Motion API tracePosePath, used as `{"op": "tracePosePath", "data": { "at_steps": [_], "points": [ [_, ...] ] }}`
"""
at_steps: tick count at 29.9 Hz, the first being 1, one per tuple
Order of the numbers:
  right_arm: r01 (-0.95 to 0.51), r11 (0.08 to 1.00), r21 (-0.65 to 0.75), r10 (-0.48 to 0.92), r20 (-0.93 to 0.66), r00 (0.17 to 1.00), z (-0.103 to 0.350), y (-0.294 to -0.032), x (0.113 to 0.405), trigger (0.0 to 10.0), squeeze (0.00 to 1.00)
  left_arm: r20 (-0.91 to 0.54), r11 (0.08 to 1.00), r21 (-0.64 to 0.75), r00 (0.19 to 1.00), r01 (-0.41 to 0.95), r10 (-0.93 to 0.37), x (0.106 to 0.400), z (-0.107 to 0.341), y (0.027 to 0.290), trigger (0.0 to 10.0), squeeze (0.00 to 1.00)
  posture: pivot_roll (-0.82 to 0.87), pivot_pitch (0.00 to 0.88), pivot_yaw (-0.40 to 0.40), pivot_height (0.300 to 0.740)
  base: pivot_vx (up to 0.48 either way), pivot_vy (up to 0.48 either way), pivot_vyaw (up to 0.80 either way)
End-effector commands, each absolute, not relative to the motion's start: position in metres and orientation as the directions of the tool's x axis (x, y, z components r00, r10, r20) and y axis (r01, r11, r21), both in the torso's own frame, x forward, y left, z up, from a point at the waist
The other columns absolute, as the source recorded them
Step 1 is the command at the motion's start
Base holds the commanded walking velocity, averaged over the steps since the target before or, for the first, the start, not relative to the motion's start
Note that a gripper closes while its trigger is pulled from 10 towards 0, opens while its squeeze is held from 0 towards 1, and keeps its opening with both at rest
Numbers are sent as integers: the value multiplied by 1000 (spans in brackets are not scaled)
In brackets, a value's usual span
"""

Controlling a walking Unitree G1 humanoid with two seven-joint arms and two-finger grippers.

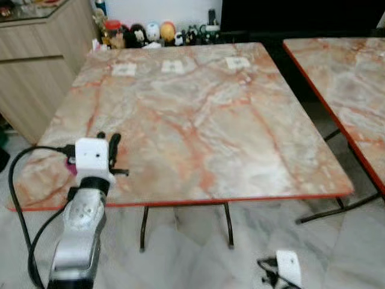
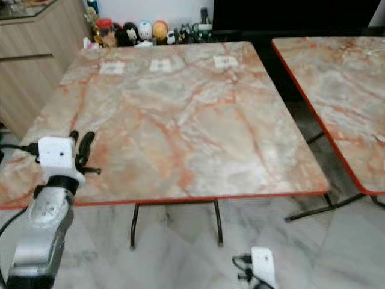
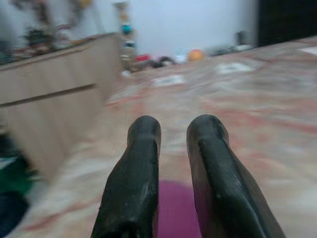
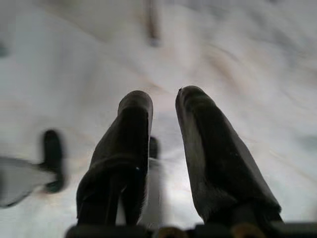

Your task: Setting the table

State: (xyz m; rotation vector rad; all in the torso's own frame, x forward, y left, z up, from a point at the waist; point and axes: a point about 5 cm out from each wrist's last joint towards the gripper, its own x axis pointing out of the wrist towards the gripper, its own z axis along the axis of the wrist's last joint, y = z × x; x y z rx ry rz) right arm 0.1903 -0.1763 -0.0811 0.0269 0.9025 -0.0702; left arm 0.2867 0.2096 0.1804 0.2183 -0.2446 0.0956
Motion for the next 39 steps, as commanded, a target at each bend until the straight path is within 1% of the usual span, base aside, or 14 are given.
{"op": "tracePosePath", "data": {
  "at_steps": [1, 8, 11, 17, 20, 21, 22, 23, 25, 27, 30, 34, 37, 39],
  "points": [
    [86, 996, -19, -67, -792, 607, -82, -182, 187, 10000, 0, 256, 980, 173, 965, -95, 49, 287, 181, 202, 10000, 0, 58, 58, 18, 740, 0, 251, 0],
    [91, 996, -15, -68, -790, 610, -82, -181, 189, 10000, 0, 267, 984, 167, 963, -67, 20, 286, 185, 198, 10000, 0, 68, 97, 14, 740, 0, 424, 0],
    [90, 996, -13, -66, -789, 611, -81, -181, 189, 10000, 0, 258, 984, 173, 966, -33, -13, 286, 185, 196, 10000, 0, 70, 106, 13, 740, 0, 0, 0],
    [89, 996, -13, -65, -789, 611, -81, -181, 190, 10000, 0, 209, 990, 136, 977, 18, -46, 286, 181, 193, 10000, 0, 74, 109, 11, 740, 0, 0, 0],
    [87, 996, -14, -64, -789, 611, -81, -181, 190, 10000, 0, 168, 992, 89, 980, 89, -103, 287, 179, 186, 10000, 0, 78, 110, 9, 740, 0, 0, 0],
    [86, 996, -14, -64, -789, 611, -81, -181, 190, 10000, 0, 153, 989, 80, 979, 123, -135, 287, 179, 183, 10000, 0, 77, 111, 9, 740, 0, 0, 0],
    [85, 996, -14, -63, -789, 611, -81, -181, 190, 10000, 0, 122, 979, 70, 973, 190, -197, 287, 177, 175, 10000, 0, 79, 110, 8, 740, 0, 0, 0],
    [85, 996, -14, -63, -789, 611, -81, -181, 190, 10000, 0, 122, 979, 70, 973, 190, -197, 287, 177, 175, 10000, 0, 79, 110, 8, 740, 0, 0, 0],
    [83, 996, -16, -63, -789, 610, -81, -182, 190, 10000, 0, 95, 964, 105, 962, 244, -254, 285, 175, 168, 10000, 0, 79, 109, 8, 740, 0, 0, 0],
    [83, 996, -16, -64, -789, 611, -81, -182, 190, 10000, 0, 87, 961, 119, 962, 249, -260, 285, 175, 166, 10000, 0, 78, 110, 8, 740, 0, 0, 0],
    [83, 996, -17, -64, -789, 611, -81, -182, 190, 10000, 0, 63, 973, 108, 975, 206, -213, 288, 170, 168, 10000, 0, 77, 110, 7, 740, 0, -427, 0],
    [82, 996, -17, -63, -789, 611, -81, -182, 190, 10000, 0, 45, 974, 110, 978, 198, -204, 288, 170, 169, 10000, 0, 79, 108, 6, 740, 0, -480, 0],
    [81, 997, -16, -62, -789, 611, -81, -182, 190, 10000, 0, 52, 973, 114, 977, 201, -208, 289, 174, 169, 10000, 0, 82, 108, 7, 740, 0, 0, 0],
    [80, 997, -16, -61, -789, 611, -81, -182, 190, 10000, 0, 74, 978, 110, 979, 179, -187, 291, 180, 170, 10000, 0, 83, 107, 6, 740, 0, 0, 0]
  ]
}}
